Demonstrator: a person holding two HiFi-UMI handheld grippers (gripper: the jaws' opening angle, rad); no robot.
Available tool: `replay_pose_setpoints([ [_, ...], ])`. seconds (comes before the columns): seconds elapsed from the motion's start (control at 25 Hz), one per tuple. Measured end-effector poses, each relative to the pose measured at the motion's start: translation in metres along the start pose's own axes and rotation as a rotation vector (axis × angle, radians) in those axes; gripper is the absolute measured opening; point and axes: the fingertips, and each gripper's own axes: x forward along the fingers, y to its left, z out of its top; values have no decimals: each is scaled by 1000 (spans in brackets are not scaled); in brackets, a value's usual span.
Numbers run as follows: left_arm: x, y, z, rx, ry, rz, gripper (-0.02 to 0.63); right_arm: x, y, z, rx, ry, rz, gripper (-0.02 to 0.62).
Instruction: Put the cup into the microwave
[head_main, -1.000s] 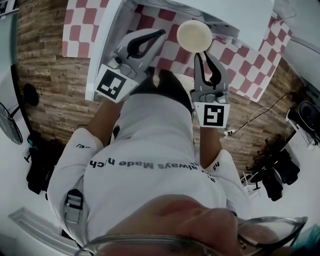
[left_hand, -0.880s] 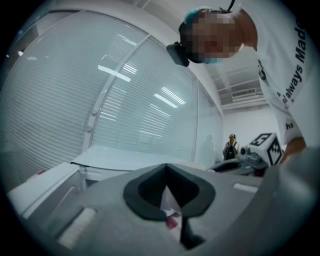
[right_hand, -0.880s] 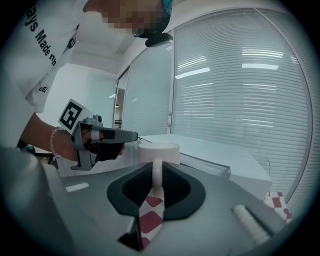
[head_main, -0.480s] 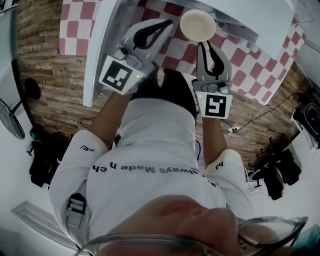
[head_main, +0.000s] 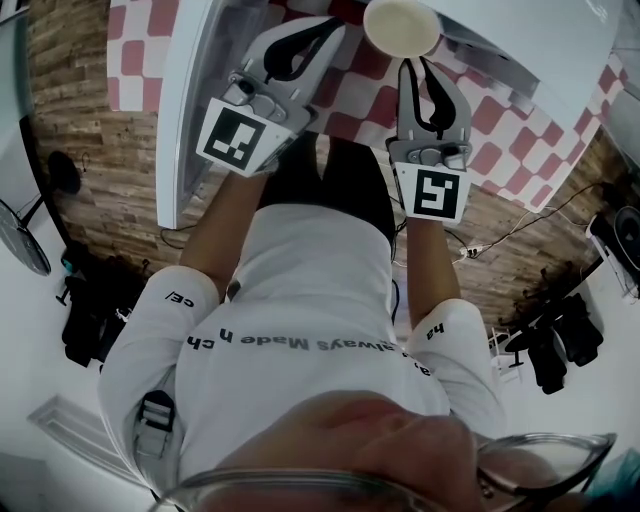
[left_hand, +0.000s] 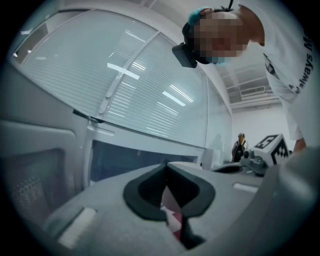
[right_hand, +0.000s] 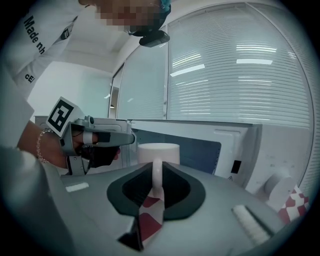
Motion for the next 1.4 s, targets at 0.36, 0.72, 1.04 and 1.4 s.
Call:
replay_pose_setpoints([
  [0.36, 18, 18, -16, 15, 0, 6, 5, 32, -10, -19, -4, 2, -3, 42],
  [0.72, 35, 39, -27, 42, 2, 21, 5, 62, -21, -23, 9, -23, -29, 41],
  [1.04, 51, 53, -41, 50, 23, 43, 5, 78, -41, -34, 22, -21, -65, 41],
  [1.4, 69, 67, -48, 70, 32, 65, 5, 96, -58, -39, 15, -19, -98, 41],
])
